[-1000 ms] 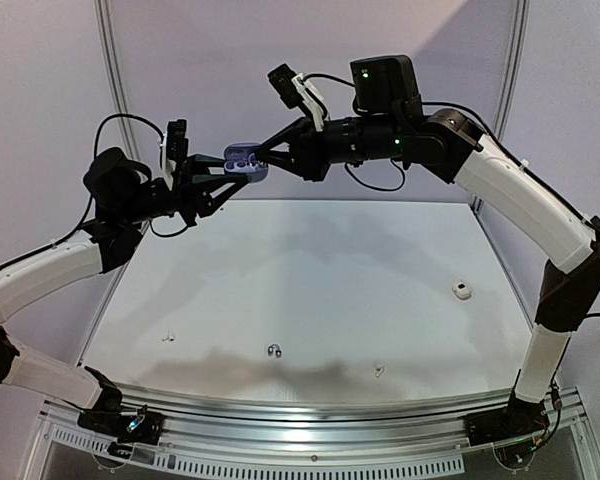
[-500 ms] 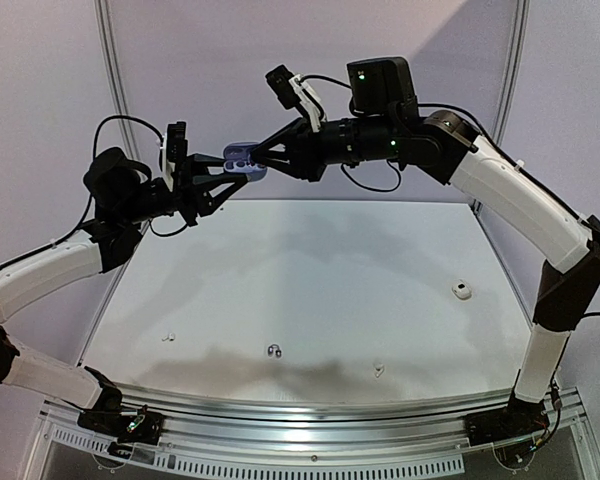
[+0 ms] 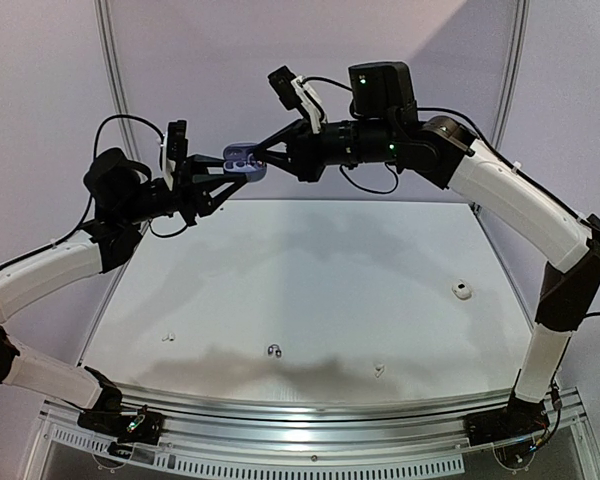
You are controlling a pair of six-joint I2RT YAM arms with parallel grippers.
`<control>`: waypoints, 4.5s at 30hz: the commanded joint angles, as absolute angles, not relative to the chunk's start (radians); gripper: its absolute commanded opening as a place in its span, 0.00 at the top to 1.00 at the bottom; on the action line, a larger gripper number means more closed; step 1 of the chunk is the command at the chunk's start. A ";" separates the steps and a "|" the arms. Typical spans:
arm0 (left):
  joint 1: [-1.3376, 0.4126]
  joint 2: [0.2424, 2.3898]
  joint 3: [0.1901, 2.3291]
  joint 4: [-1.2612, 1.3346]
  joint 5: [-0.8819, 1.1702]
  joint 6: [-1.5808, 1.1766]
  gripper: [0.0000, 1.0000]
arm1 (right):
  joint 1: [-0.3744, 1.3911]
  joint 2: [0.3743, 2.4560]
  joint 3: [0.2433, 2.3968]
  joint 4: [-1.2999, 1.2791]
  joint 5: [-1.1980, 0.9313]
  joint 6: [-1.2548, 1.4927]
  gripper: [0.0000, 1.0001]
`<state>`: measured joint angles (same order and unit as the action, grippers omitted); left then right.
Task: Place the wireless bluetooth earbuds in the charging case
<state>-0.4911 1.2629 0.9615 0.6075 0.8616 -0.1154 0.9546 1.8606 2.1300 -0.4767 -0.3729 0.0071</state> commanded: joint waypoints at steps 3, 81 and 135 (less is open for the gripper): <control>-0.497 1.252 0.959 0.684 0.901 -0.186 1.00 | 0.965 1.848 2.057 -0.437 -0.405 -0.036 0.94; -0.270 0.829 0.600 0.347 0.698 -0.167 1.00 | 0.884 1.997 1.890 -0.640 -0.266 0.247 0.43; -0.225 0.528 0.178 0.514 0.701 -0.253 1.00 | 1.032 2.229 1.570 -0.418 -0.315 0.137 0.69</control>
<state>-0.2409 0.5350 0.1951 0.4961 0.7124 -0.2558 1.0222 2.2066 1.5890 -0.4183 -0.2932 0.1337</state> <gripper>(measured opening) 0.285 0.325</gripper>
